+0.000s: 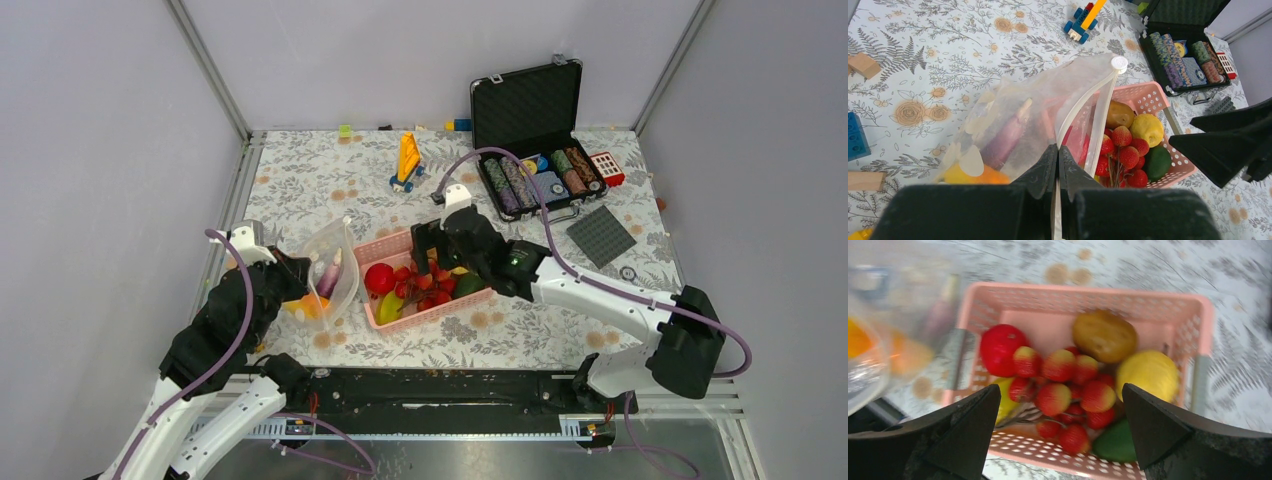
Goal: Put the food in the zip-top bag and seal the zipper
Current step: Pick up the fake fruit from the bin.
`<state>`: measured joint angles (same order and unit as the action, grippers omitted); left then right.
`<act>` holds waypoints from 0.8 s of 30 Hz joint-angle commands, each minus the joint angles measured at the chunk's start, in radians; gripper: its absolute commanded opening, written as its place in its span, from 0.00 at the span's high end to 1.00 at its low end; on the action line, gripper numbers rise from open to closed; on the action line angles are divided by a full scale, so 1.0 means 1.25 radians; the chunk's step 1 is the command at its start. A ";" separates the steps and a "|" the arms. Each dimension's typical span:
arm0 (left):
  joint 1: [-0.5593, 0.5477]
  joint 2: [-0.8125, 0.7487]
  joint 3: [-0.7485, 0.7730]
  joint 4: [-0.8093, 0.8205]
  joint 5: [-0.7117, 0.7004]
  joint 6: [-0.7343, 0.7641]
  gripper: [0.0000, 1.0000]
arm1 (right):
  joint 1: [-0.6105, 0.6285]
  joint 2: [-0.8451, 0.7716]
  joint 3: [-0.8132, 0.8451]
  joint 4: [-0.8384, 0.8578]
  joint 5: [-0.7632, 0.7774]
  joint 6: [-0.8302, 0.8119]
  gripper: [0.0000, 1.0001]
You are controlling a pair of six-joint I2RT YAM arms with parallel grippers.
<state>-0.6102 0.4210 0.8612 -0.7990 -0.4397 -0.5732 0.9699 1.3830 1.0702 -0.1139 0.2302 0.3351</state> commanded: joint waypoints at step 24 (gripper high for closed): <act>0.017 0.000 -0.004 0.044 0.050 0.006 1.00 | -0.033 0.239 0.070 -0.296 0.468 0.828 0.00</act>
<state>-0.5961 0.4210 0.8612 -0.7986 -0.3988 -0.5732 0.9348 1.6676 1.1732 -0.4702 0.7094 1.1969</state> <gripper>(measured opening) 0.010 0.995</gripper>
